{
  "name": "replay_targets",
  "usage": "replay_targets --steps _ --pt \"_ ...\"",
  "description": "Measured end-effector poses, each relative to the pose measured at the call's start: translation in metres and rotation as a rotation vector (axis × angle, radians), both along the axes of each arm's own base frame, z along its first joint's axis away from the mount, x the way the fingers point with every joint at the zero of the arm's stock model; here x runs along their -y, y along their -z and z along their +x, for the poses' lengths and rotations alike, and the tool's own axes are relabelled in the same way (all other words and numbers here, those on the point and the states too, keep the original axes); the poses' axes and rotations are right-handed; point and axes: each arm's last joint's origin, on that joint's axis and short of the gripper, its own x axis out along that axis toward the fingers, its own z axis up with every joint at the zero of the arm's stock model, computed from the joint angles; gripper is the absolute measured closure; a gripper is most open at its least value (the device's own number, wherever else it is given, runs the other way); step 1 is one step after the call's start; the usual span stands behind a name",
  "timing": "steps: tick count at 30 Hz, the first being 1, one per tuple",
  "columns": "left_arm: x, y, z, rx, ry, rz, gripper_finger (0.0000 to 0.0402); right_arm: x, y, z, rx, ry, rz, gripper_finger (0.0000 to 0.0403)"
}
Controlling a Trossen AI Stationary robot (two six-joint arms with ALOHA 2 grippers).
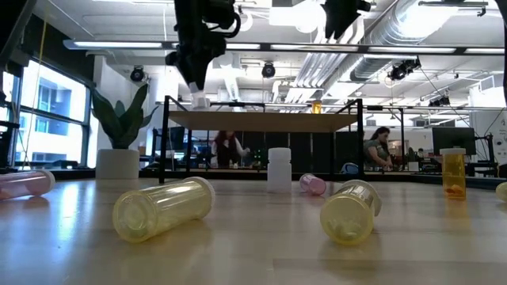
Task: Pick and place medicine bottles onto shelf by color
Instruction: Put the left white pill bottle aligned with white pill bottle on the shelf
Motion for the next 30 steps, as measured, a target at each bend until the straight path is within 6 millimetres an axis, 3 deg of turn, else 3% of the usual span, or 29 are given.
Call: replay_targets --steps 11,26,30 --pt "-0.011 0.001 -0.009 0.001 -0.055 0.004 0.0268 0.002 0.000 -0.001 -0.004 -0.002 -0.001 0.0229" --pt "-0.012 0.001 -0.009 0.023 -0.051 -0.021 0.0268 0.002 0.000 -0.001 -0.002 -0.004 -0.002 0.0229" --pt "-0.016 0.012 -0.003 -0.004 -0.050 -0.046 0.0268 0.002 0.000 -0.001 -0.002 -0.004 -0.002 0.0229"
